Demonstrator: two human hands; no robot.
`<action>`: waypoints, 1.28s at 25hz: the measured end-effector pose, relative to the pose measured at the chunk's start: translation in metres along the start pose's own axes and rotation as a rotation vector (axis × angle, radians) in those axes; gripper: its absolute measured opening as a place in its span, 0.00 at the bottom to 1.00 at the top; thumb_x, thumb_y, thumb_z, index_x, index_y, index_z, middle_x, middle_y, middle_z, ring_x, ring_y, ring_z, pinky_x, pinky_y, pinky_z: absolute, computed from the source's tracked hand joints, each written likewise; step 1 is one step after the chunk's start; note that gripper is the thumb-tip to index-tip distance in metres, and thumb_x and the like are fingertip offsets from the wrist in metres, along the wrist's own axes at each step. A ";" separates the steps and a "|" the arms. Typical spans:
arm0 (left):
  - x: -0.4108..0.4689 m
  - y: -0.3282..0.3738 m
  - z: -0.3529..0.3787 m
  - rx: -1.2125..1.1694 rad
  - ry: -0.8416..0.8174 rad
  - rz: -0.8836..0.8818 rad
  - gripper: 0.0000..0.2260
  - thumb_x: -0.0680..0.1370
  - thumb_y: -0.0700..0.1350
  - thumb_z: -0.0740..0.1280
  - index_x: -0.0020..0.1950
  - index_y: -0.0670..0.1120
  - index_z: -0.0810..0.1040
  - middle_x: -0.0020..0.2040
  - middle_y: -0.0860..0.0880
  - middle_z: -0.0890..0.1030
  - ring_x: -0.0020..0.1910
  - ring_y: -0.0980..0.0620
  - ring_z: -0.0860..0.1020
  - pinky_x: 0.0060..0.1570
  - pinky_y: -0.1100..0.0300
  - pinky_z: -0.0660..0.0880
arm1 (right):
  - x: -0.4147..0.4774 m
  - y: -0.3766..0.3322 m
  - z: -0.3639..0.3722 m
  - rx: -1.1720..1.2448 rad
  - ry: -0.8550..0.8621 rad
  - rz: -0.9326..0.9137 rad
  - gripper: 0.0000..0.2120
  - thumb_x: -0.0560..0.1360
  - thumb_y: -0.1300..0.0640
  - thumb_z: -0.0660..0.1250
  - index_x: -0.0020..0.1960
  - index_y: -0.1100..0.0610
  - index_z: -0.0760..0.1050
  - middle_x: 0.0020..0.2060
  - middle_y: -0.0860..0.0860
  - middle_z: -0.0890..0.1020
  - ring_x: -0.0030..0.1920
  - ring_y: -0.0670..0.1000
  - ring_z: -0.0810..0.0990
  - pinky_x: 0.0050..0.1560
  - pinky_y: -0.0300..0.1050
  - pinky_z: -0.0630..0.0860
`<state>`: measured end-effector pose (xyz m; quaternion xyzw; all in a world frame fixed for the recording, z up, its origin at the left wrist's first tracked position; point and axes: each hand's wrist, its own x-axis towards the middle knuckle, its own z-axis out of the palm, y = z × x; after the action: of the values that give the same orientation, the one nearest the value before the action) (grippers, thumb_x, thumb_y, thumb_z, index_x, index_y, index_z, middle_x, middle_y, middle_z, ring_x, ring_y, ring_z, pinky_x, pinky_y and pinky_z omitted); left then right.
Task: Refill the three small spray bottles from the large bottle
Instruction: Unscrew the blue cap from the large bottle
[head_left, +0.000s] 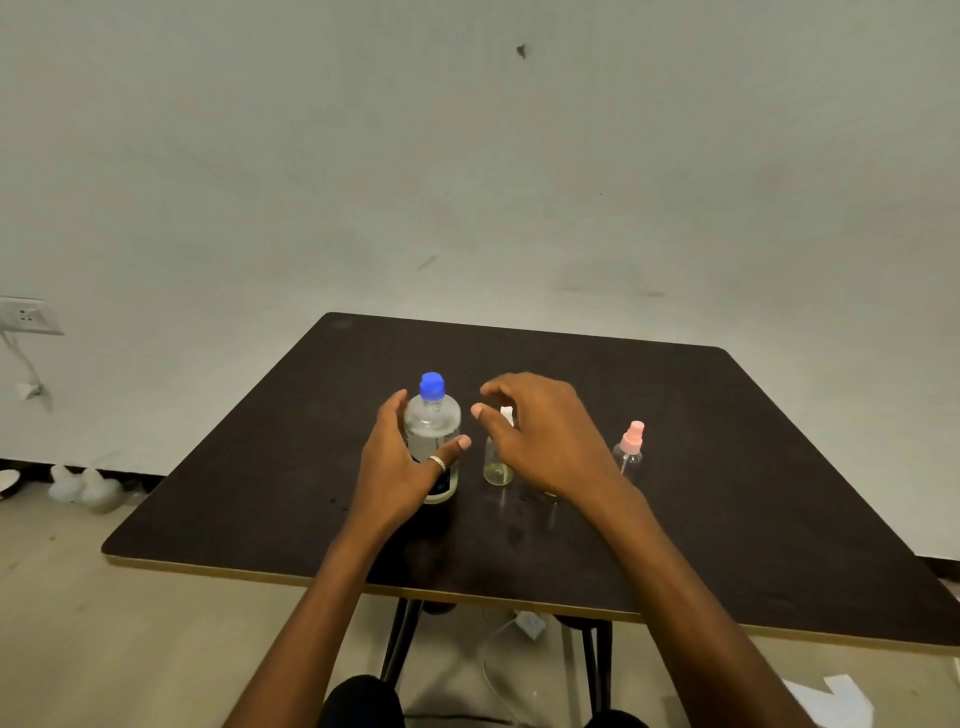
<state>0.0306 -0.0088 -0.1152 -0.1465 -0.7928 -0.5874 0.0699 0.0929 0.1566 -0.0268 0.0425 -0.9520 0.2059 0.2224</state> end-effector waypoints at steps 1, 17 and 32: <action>0.001 0.003 0.000 -0.022 0.022 0.010 0.43 0.68 0.58 0.77 0.77 0.52 0.59 0.71 0.54 0.71 0.67 0.55 0.71 0.64 0.61 0.70 | 0.008 -0.003 -0.002 -0.010 -0.012 -0.025 0.17 0.77 0.45 0.65 0.62 0.52 0.77 0.55 0.47 0.82 0.54 0.48 0.80 0.54 0.48 0.79; 0.006 0.008 0.005 0.009 0.162 0.123 0.22 0.71 0.61 0.75 0.61 0.56 0.76 0.53 0.58 0.82 0.52 0.61 0.81 0.51 0.58 0.81 | 0.093 -0.050 0.009 -0.349 -0.280 -0.142 0.23 0.72 0.38 0.68 0.31 0.53 0.67 0.29 0.49 0.73 0.33 0.50 0.76 0.38 0.47 0.76; 0.009 -0.002 0.013 -0.034 0.207 0.107 0.29 0.70 0.58 0.77 0.67 0.52 0.75 0.59 0.56 0.81 0.57 0.60 0.79 0.55 0.64 0.78 | 0.111 -0.032 -0.006 -0.111 -0.599 -0.343 0.14 0.72 0.54 0.74 0.58 0.52 0.82 0.53 0.46 0.84 0.51 0.45 0.80 0.52 0.37 0.75</action>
<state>0.0226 0.0040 -0.1184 -0.1282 -0.7624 -0.6082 0.1802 0.0013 0.1313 0.0388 0.2482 -0.9638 0.0920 -0.0336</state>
